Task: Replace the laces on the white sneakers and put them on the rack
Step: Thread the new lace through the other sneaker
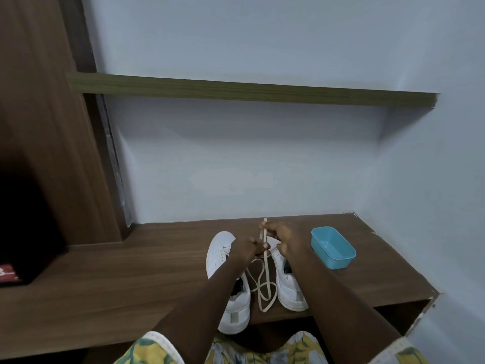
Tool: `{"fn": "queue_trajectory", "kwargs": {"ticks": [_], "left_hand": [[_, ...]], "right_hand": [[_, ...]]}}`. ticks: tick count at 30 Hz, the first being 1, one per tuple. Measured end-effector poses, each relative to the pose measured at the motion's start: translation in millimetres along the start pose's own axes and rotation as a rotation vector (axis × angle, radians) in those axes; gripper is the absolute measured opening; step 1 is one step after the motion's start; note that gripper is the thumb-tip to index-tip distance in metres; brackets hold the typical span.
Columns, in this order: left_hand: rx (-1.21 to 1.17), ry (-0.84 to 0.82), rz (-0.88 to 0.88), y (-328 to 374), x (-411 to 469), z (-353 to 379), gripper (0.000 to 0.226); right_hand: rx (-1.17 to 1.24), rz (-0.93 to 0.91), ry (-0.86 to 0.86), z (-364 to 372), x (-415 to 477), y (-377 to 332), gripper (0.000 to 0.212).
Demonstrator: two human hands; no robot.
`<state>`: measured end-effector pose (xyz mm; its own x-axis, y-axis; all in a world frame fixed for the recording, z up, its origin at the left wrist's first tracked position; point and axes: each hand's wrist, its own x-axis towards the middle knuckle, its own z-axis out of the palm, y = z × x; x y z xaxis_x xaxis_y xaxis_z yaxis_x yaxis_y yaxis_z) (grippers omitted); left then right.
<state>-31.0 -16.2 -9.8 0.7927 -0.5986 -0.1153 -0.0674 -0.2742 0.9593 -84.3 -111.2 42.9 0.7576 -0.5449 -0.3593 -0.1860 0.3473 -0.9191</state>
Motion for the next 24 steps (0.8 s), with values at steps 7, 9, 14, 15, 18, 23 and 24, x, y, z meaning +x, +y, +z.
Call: {"fn": "queue_trajectory", "kwargs": {"ticks": [7,9,14,15,18,23,24], "left_hand": [[0.232,-0.006,0.023,-8,-6,5,0.02],[0.3,0.005,0.005,-9,-5,8,0.017],[0.417,0.061,0.007,-9,1,9,0.022],[0.438,0.07,0.001,-10,2,9,0.021],[0.645,0.162,-0.041,-16,6,13,0.023],[0.768,0.271,-0.14,-25,13,16,0.027],[0.756,0.276,-0.146,-23,11,16,0.027]], "right_hand": [[0.093,-0.184,0.113,-9,2,-18,0.018],[0.114,-0.211,0.13,-11,-1,-26,0.016],[0.144,-0.311,0.111,-14,-5,-61,0.005],[0.157,-0.321,0.105,-15,-6,-68,0.006],[0.22,-0.354,0.077,-15,-9,-87,0.008],[0.234,-0.372,0.055,-14,-15,-103,0.011],[0.227,-0.376,0.057,-13,-16,-105,0.01]]}}
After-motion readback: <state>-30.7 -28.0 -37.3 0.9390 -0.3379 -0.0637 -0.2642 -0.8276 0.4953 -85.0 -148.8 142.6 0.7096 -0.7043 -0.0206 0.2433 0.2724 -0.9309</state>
